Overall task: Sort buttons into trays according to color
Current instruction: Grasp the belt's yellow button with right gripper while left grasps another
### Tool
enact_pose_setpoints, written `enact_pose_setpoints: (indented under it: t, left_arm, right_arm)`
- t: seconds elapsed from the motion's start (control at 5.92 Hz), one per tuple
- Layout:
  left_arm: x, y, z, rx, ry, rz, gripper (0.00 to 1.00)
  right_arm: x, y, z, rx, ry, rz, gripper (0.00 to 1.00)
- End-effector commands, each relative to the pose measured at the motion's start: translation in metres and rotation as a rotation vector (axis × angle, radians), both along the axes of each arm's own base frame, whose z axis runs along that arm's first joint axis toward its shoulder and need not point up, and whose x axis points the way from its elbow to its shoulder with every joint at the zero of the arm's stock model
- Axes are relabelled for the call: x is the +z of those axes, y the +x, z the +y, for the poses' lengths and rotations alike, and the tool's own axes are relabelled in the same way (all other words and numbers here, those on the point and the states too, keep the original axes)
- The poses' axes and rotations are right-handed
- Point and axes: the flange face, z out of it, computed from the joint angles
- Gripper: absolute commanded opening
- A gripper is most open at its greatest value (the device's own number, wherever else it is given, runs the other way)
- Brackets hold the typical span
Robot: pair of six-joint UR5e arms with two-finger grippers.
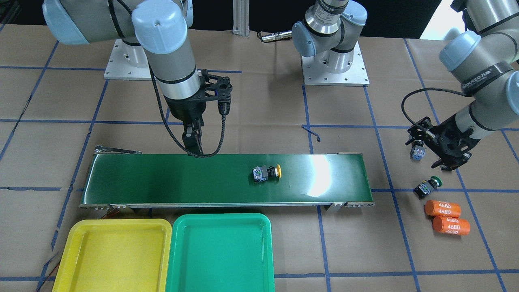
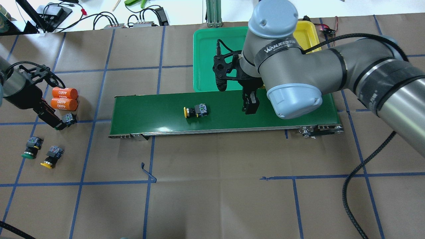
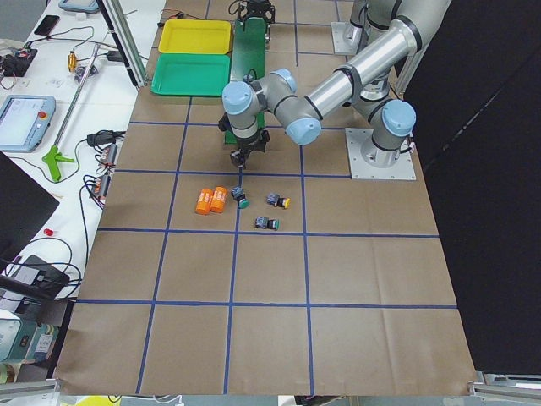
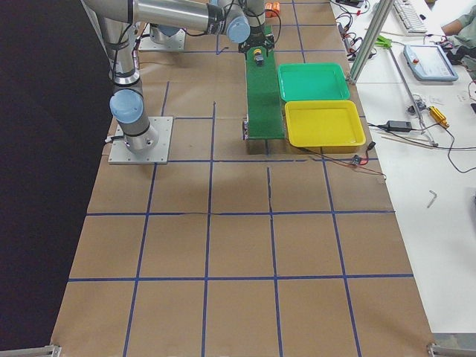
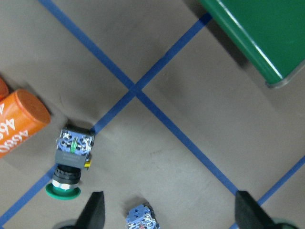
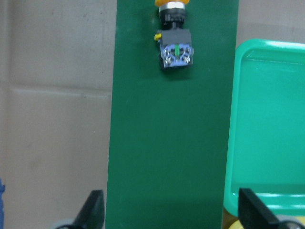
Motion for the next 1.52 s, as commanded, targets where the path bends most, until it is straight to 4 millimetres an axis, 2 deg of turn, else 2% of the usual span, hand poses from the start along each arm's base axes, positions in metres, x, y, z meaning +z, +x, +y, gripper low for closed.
enact_pose_setpoints:
  t: [0.0, 0.17, 0.34, 0.51, 0.68, 0.84, 1.01, 1.18, 1.35]
  left_arm:
    - [-0.061, 0.042, 0.021, 0.186, -0.015, -0.035, 0.96]
    - [-0.086, 0.044, 0.045, 0.269, 0.027, -0.031, 0.96]
    - [-0.112, 0.056, 0.065, 0.318, 0.033, -0.027, 0.93]
    - [-0.116, 0.06, 0.066, 0.321, 0.012, -0.043, 0.5]
    - [-0.116, 0.06, 0.066, 0.322, 0.011, -0.044, 0.08]
    - [-0.103, 0.059, 0.061, 0.315, -0.006, -0.06, 0.0]
    - [-0.084, 0.058, 0.047, 0.291, -0.048, -0.075, 0.0]
    - [-0.051, 0.037, 0.02, 0.211, -0.055, -0.065, 0.0]
    - [-0.003, -0.013, -0.014, 0.043, -0.043, -0.049, 0.0]
  right_arm:
    - [-0.049, 0.036, -0.011, -0.038, -0.003, -0.008, 1.0]
    - [-0.075, 0.039, -0.018, -0.063, 0.023, -0.001, 1.0]
    - [-0.089, 0.04, -0.023, -0.055, 0.029, 0.008, 1.0]
    - [-0.099, 0.034, -0.026, 0.008, 0.038, 0.024, 1.0]
    - [-0.101, 0.026, -0.03, 0.024, 0.039, 0.031, 1.0]
    - [-0.1, 0.012, -0.037, 0.027, 0.038, 0.037, 0.88]
    - [-0.099, -0.004, -0.045, 0.009, 0.04, 0.04, 0.73]
    - [-0.097, -0.014, -0.048, -0.004, 0.033, 0.078, 0.49]
    - [-0.099, -0.027, -0.051, 0.007, 0.031, 0.151, 0.32]
